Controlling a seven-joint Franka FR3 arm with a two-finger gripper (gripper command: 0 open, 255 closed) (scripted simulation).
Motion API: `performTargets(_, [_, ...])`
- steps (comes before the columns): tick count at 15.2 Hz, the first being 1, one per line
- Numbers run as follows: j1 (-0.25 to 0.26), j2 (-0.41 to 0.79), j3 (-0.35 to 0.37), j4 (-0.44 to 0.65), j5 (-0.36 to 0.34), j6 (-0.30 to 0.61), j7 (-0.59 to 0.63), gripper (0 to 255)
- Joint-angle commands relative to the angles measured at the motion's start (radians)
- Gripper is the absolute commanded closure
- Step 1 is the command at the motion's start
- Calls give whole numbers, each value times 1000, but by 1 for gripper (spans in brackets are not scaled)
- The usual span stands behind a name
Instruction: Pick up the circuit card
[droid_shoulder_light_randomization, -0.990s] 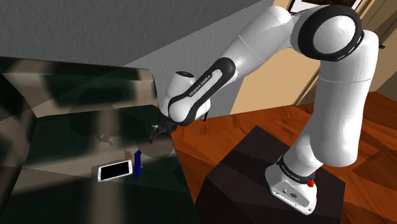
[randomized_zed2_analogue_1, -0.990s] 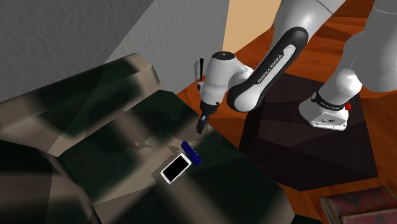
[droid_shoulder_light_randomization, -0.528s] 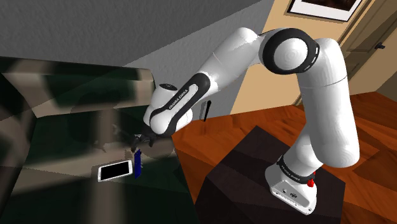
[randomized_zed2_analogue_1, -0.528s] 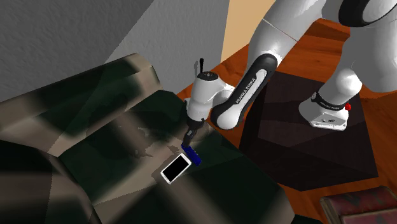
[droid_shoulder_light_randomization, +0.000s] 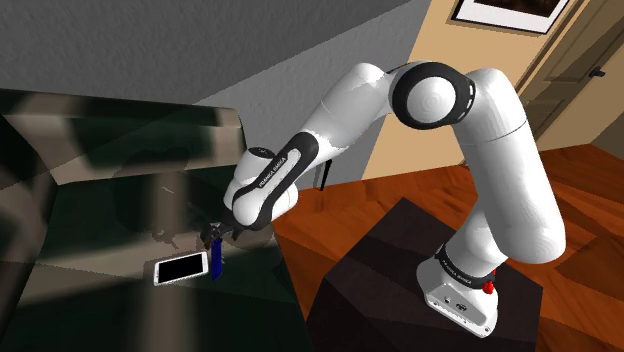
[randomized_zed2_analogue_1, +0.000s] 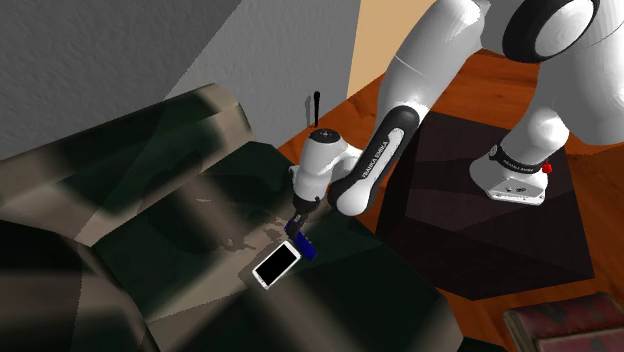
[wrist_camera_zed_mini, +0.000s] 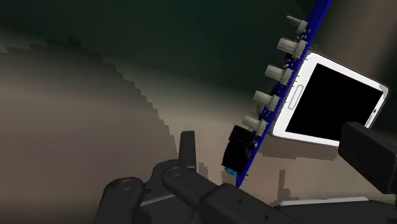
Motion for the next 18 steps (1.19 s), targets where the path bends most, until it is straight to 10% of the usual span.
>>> performTargets(1, [-1,11,-1,8,-1,2,-3,0])
performTargets(2, [-2,10,-1,8,-1,2,-3,255])
performTargets(18, [-2,-81,-2,-31,3,-48,18,255])
